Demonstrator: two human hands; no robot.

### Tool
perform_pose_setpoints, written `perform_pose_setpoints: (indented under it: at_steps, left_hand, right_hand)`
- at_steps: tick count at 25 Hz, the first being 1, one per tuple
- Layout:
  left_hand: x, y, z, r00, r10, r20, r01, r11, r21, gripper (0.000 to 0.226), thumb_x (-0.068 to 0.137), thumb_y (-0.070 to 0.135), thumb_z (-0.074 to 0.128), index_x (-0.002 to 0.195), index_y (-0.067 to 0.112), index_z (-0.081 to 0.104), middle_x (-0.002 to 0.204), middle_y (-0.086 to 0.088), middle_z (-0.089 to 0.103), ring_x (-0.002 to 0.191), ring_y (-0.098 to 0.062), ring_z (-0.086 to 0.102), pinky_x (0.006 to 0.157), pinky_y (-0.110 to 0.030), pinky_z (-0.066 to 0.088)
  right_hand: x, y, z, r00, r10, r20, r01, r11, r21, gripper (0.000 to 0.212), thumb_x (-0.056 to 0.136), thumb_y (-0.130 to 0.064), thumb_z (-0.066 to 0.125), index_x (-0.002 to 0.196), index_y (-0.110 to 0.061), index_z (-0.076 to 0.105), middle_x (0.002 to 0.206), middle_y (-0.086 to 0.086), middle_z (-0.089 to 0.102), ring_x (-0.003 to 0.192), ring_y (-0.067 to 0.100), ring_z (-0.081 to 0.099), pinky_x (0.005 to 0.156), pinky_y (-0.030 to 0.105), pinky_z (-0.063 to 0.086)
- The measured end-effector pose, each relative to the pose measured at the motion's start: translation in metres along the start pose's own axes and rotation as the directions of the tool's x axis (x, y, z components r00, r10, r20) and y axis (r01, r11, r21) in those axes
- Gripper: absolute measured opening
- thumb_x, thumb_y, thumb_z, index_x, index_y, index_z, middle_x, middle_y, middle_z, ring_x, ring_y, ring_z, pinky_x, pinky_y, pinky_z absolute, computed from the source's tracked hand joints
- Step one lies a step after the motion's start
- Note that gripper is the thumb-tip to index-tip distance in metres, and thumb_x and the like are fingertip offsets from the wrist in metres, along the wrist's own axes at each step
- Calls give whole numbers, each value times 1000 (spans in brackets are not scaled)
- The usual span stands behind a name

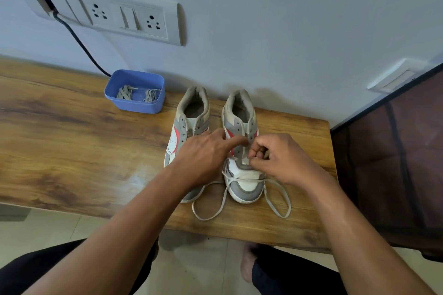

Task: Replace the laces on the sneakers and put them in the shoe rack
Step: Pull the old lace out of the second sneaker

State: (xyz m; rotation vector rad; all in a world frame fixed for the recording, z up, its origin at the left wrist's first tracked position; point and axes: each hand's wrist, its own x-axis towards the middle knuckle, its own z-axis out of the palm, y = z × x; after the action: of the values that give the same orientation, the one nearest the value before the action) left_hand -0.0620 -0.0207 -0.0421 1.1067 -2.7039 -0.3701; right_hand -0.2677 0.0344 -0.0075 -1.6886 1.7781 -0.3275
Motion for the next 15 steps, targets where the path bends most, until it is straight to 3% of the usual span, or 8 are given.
perform_pose_setpoints:
  at_steps: [4, 8, 11, 15]
  left_hand:
    - [2, -2, 1, 1000, -9, 17, 9, 1000, -1, 44, 105, 36, 48, 144, 48, 31, 114, 0, 57, 98, -21, 61, 67, -30, 39]
    - [0, -5, 2, 999, 3, 42, -3, 1000, 6, 48, 102, 33, 52, 143, 51, 32, 112, 1, 55, 97, -20, 59, 67, -30, 38]
    - [2, -4, 2, 999, -18, 35, 18, 1000, 1, 44, 104, 34, 49, 141, 51, 34, 114, 2, 55, 100, -20, 59, 68, -31, 40]
    - [3, -4, 1, 999, -27, 45, 28, 1000, -15, 39, 104, 38, 45, 140, 49, 36, 115, 1, 56, 102, -21, 59, 69, -32, 42]
  right_hand:
    - [-3, 2, -4, 1000, -13, -15, 15, 996, 84, 16, 82, -19, 86, 84, -30, 75, 79, -10, 72, 73, 4, 69, 67, 24, 57]
    - [0, 1, 1, 999, -46, -21, 45, 998, -51, 14, 83, -22, 84, 83, -31, 73, 80, -12, 70, 74, 1, 67, 68, 28, 56]
    - [-1, 6, -8, 999, -6, -41, 9, 997, 78, 17, 83, -14, 81, 80, -28, 72, 82, -10, 72, 75, 3, 67, 67, 22, 52]
    - [-1, 4, 0, 1000, -24, -13, 24, 998, 56, 14, 81, -28, 88, 84, -32, 74, 80, -14, 73, 76, 1, 68, 70, 28, 59]
